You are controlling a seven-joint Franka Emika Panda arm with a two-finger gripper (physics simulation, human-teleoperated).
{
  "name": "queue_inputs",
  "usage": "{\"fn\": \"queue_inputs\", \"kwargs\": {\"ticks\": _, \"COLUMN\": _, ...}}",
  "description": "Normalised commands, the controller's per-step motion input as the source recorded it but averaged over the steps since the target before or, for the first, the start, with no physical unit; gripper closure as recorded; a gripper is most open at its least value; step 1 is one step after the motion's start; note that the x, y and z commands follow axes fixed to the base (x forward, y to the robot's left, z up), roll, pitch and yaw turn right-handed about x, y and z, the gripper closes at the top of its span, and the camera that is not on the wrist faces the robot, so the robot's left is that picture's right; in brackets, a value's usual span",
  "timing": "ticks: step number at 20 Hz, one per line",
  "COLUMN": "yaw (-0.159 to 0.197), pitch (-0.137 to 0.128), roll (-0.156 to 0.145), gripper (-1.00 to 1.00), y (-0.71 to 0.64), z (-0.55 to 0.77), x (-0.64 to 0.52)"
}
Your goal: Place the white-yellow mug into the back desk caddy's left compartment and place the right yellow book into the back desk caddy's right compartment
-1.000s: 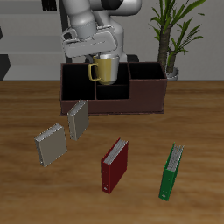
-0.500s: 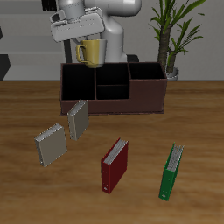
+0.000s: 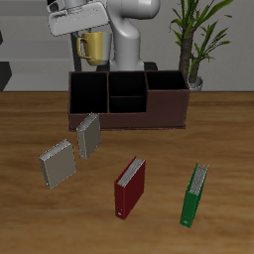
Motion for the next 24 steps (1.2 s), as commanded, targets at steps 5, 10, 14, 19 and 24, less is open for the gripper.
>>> {"fn": "queue_inputs", "kwargs": {"ticks": 5, "yaw": -0.020, "pitch": 0.010, "roll": -0.028, "gripper": 1.00, "y": -0.21, "z": -0.04, "x": 0.08}}
{"fn": "queue_inputs", "kwargs": {"ticks": 10, "yaw": -0.003, "pitch": 0.030, "roll": -0.041, "gripper": 1.00, "y": -0.16, "z": -0.18, "x": 0.02}}
{"fn": "queue_inputs", "kwargs": {"ticks": 14, "yaw": -0.003, "pitch": 0.017, "roll": -0.022, "gripper": 1.00, "y": -0.08, "z": -0.08, "x": -0.11}}
{"fn": "queue_inputs", "kwargs": {"ticks": 19, "yaw": 0.012, "pitch": 0.042, "roll": -0.043, "gripper": 1.00, "y": -0.13, "z": -0.04, "x": -0.02}}
{"fn": "queue_inputs", "kwargs": {"ticks": 24, "yaw": -0.009, "pitch": 0.036, "roll": -0.047, "gripper": 1.00, "y": -0.03, "z": -0.03, "x": 0.08}}
